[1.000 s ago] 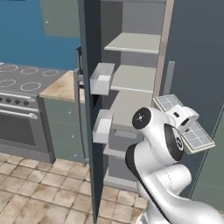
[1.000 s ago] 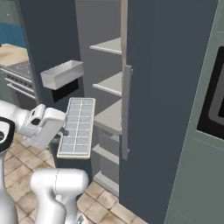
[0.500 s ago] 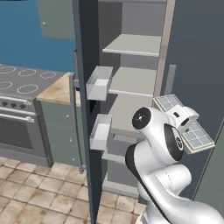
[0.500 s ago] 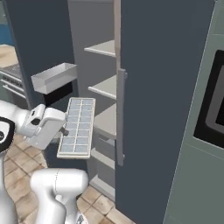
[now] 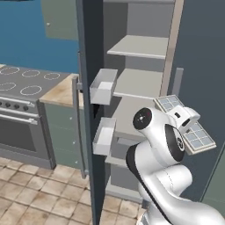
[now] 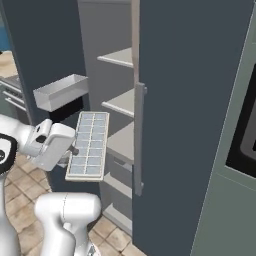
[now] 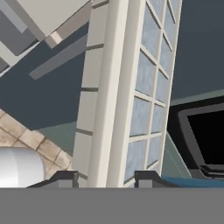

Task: The ice cube tray has been filled with water. Take the tray and place it in the freezer to make ice. Close the freezer door after placing the tray.

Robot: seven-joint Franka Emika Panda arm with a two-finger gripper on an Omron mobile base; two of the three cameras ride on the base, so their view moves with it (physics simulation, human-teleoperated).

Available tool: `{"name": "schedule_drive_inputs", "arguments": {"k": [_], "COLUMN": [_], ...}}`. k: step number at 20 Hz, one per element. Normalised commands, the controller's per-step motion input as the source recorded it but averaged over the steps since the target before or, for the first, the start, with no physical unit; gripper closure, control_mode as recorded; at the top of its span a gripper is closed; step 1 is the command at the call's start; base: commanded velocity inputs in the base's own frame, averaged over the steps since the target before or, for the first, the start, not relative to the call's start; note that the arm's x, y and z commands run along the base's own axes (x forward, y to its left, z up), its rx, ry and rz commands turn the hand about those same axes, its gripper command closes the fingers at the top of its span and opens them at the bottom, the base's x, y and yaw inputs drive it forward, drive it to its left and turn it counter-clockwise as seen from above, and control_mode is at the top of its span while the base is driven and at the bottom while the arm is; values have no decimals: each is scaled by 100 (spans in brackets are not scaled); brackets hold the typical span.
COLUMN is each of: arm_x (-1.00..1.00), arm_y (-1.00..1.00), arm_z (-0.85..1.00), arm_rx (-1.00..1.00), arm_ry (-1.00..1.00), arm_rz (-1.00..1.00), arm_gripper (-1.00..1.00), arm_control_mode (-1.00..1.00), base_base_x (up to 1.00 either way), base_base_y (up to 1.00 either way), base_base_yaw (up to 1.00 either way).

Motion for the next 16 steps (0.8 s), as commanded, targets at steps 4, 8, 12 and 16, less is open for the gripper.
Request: {"name": "schedule_drive_inputs", "arguments": {"k": [4, 8, 12, 16], "arm_x": [0, 0, 0, 0], "arm_y": [0, 0, 0, 0], "arm_z": [0, 0, 0, 0], "arm_rx": [0, 0, 0, 0], "arm_ry": [0, 0, 0, 0], "arm_rz": [0, 0, 0, 0], "arm_gripper": [100, 100, 100, 100], "arm_control_mode": [100, 100, 100, 100], "base_base_x": [33, 33, 35, 38], "base_base_y": [25, 21, 8, 0], "base_base_yaw": [9, 8, 6, 1]}}
